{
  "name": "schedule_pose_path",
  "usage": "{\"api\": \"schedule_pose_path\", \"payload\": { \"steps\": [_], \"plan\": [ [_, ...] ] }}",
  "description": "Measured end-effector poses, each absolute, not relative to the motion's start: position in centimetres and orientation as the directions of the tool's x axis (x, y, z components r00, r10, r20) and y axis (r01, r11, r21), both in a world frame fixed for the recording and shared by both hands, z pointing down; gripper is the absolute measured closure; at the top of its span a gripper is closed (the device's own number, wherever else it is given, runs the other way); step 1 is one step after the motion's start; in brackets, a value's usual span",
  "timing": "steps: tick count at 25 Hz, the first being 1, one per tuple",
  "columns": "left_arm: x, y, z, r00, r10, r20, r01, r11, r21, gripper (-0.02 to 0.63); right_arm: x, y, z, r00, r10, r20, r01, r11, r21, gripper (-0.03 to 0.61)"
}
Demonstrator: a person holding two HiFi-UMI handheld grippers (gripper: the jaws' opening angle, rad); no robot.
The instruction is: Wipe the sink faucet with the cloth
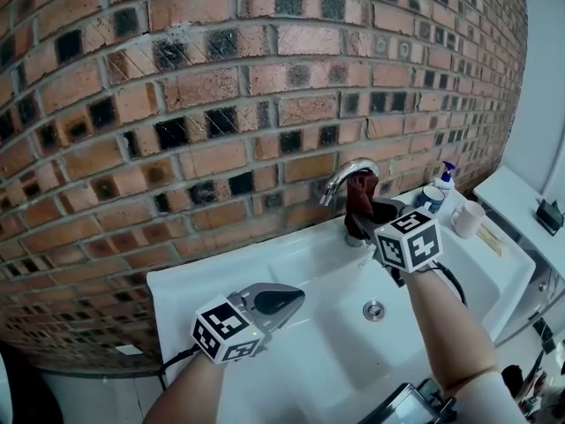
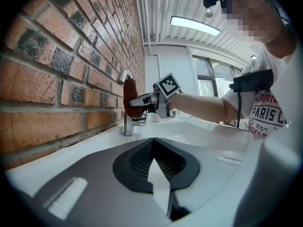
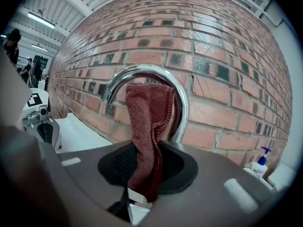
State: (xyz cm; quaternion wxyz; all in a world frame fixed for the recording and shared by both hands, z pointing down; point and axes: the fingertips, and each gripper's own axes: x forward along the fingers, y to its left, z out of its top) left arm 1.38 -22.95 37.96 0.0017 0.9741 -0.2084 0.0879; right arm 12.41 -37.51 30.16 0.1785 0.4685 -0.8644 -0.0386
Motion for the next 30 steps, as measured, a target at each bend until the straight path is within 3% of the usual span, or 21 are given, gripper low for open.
{"api": "schedule_pose_path", "payload": {
  "steps": [13, 30],
  "plan": [
    [1.5, -22.8, 38.0, 0.901, -0.399, 0.171, -0.397, -0.917, -0.043, 0.607, 12.7, -38.2, 31.9, -0.492, -0.789, 0.368, -0.791, 0.582, 0.19, 0.488],
    [1.6, -22.7, 37.9, 0.901, -0.397, 0.174, -0.394, -0.918, -0.048, 0.607, 11.1, -37.0, 27.2, -0.524, -0.805, 0.278, -0.783, 0.584, 0.215, 0.491]
  ]
}}
